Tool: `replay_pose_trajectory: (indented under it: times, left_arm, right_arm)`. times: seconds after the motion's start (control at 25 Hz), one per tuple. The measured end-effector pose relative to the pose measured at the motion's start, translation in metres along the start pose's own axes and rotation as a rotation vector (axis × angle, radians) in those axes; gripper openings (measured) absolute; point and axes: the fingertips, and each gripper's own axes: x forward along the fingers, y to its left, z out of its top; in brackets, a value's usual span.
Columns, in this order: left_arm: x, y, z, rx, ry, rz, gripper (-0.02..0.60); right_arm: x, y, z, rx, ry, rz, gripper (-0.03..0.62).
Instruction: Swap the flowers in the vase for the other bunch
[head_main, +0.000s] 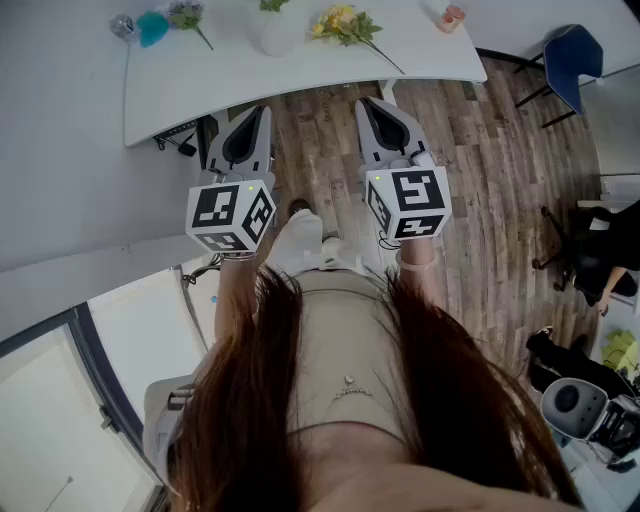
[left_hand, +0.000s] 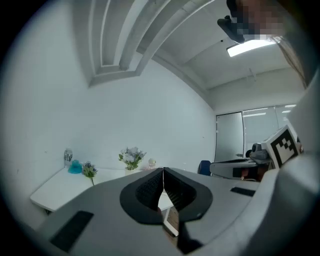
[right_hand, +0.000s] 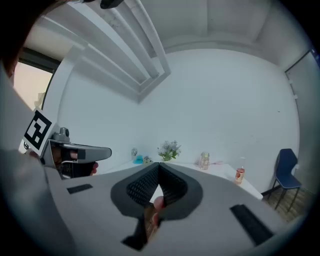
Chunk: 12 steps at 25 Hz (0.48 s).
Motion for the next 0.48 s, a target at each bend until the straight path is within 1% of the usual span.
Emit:
replay_pose_trajectory:
  times: [0.12, 0.32, 0.48]
  left_arm:
    - [0.008, 0.005, 0.000, -0.002, 0.004, -0.007, 0.008]
    - [0.029, 0.028, 0.002, -0.004, 0.010, -0.024, 0.008]
    - [0.043, 0.042, 0.006, -0.006, 0.007, -0.043, 0.008]
  right_arm:
    - [0.010, -0.001, 0.001, -0.012, 0.002, 0.002, 0.026]
    - [0.038, -0.004, 0.002, -0.016, 0.009, -0.012, 0.026]
    - [0.056, -0.008, 0.007, 0.007, 0.000, -0.030, 0.026]
